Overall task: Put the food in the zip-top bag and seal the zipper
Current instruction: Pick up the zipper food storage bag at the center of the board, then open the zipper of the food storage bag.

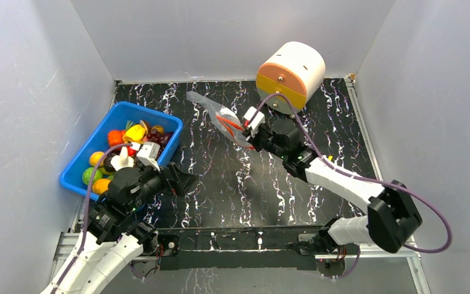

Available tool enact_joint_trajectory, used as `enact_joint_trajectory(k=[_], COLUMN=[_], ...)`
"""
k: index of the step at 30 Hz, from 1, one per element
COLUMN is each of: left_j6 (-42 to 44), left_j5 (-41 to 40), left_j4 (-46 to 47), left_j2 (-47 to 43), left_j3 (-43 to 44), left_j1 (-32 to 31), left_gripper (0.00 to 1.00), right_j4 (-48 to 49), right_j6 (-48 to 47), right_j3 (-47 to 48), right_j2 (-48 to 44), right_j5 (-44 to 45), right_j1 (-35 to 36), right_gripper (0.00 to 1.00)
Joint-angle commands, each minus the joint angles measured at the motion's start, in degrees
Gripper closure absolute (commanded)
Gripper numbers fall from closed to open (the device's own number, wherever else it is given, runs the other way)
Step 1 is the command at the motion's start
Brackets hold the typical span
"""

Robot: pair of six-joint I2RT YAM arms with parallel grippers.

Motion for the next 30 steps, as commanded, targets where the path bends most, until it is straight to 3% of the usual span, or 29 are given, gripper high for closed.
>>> enact_joint_trajectory(k=[1,6,15,19,24,27,30], left_j6=[-2.5,-1.82,-1.18,-4.6,-4.6,-3.7,-2.95], left_j5=[6.75,12.56,12.52,13.16,12.13,12.29,13.58], left_j4=[2.45,7.33,7.95,11.82,12.81,12.26,13.6], left_j2=[3.78,7.78,15.8,16.31,17.45,19.4,21.89], left_j3=[2.07,3.58,10.21,10.25,10.77,10.71,9.85], left_j1=[0.11,0.15,0.14,0.19,0.19,0.15,0.16], left_gripper=[0.1,0.09,0.07,0.08,0.1,0.1,0.14], right_j4=[-2.14,-2.27,2.79,-0.83,-6.47,-0.01,3.61], right_j6=[13.17,27.51,49.24,55.38,69.94,77.78,79.67], right_j3=[-0.04,-1.87,-6.58,-4.36,-4.1,-7.3,-8.39], right_j2=[-6.25,-11.59,-16.82,-15.59,-14.25,-13.8,-12.35], right_j5=[-4.77,-7.44,-12.94,-13.72,-8.7,-10.59,-12.22], right_j1=[0.26,0.26,0.35,0.38,0.47,0.44,0.47], right_gripper=[1.0,1.0,1.0,1.0,1.0,1.0,1.0])
